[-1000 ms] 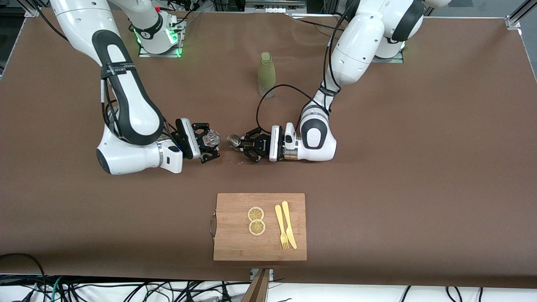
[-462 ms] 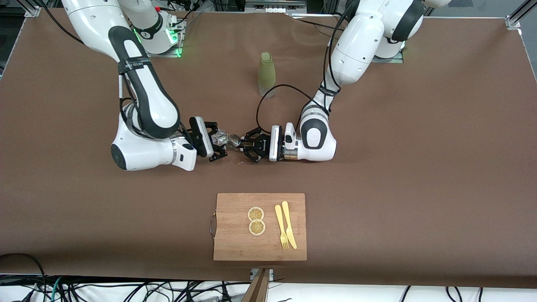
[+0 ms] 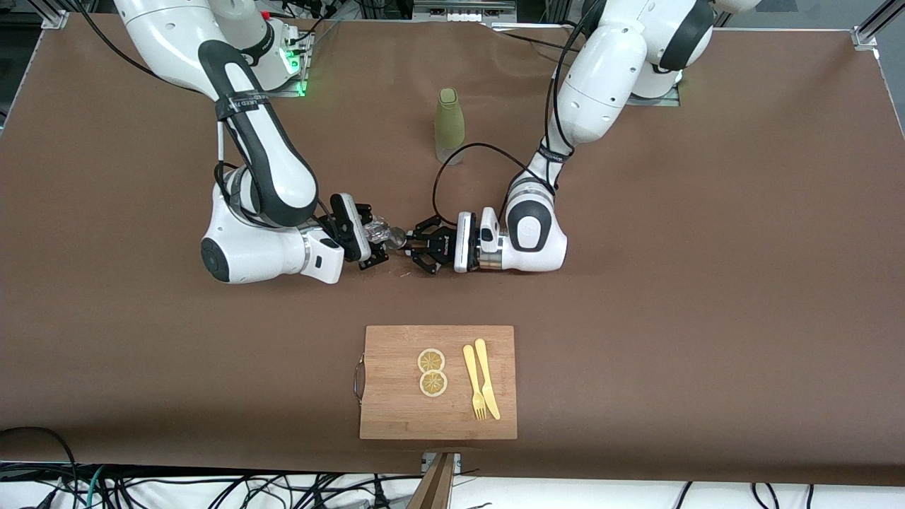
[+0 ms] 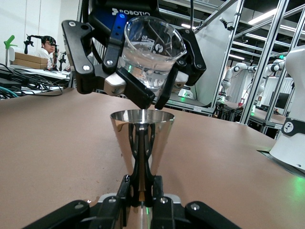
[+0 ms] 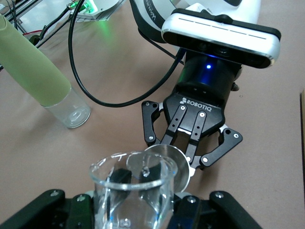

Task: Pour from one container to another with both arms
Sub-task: 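Tilt the glass with the right gripper to pour into the jigger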

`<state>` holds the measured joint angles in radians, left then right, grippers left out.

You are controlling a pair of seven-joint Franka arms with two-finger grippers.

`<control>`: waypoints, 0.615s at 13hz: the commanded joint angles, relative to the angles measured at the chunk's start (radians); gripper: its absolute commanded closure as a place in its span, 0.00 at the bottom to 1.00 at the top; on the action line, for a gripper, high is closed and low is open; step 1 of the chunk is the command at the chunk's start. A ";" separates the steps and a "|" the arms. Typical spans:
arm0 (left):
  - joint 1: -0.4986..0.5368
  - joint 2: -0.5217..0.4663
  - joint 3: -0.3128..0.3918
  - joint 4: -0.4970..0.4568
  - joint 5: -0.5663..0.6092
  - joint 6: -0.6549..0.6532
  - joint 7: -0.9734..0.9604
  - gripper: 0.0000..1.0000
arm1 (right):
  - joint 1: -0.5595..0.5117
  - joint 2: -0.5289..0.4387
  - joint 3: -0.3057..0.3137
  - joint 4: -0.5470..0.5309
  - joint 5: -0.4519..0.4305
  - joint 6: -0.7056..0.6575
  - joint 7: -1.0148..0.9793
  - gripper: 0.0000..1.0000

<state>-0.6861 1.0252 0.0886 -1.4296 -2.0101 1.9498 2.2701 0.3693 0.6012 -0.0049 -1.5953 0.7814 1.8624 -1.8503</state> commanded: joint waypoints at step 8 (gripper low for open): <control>-0.013 0.015 0.008 0.035 -0.024 0.015 0.020 1.00 | 0.016 -0.031 -0.004 -0.022 -0.060 0.018 0.019 0.96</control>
<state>-0.6870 1.0254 0.0892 -1.4282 -2.0101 1.9506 2.2701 0.3702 0.5999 -0.0049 -1.5952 0.7608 1.8641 -1.8500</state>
